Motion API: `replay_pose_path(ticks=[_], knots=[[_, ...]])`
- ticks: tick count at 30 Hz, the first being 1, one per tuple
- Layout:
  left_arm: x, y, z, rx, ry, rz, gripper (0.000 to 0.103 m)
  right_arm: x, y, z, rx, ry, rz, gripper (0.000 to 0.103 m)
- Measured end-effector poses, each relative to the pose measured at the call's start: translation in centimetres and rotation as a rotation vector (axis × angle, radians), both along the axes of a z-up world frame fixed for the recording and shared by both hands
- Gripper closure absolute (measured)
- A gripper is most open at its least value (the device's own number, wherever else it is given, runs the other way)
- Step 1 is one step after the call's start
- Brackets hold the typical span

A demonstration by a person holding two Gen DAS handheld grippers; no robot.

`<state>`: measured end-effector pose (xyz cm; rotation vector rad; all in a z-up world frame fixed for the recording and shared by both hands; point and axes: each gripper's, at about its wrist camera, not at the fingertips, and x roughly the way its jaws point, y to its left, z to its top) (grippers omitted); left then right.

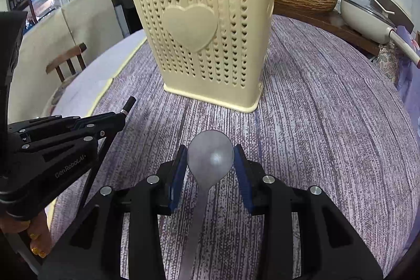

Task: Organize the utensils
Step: 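Lift and carry the black chopstick and clear spoon above the holder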

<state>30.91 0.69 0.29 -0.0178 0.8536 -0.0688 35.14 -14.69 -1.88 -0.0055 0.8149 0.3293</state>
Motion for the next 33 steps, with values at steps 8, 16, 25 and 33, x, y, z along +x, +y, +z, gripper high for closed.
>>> replay_pose_path(ticks=[8,16,25,33], knots=[[-1.7,0.0,4.5,-0.043,-0.107,-0.009,0.095,-1.8,-1.4,3.7,0.069,-0.050,0.007,0.066],[-4.1,-0.2,9.3,-0.073,-0.229,-0.030,0.095,-4.1,-2.4,8.0,0.084,-0.124,0.025,0.066],[-5.7,-0.2,11.3,-0.079,-0.296,-0.030,0.095,-5.6,-2.6,9.9,0.078,-0.155,0.040,0.066],[-6.3,-0.1,12.2,-0.093,-0.316,-0.035,0.095,-6.0,-2.6,11.0,0.072,-0.182,0.059,0.066]])
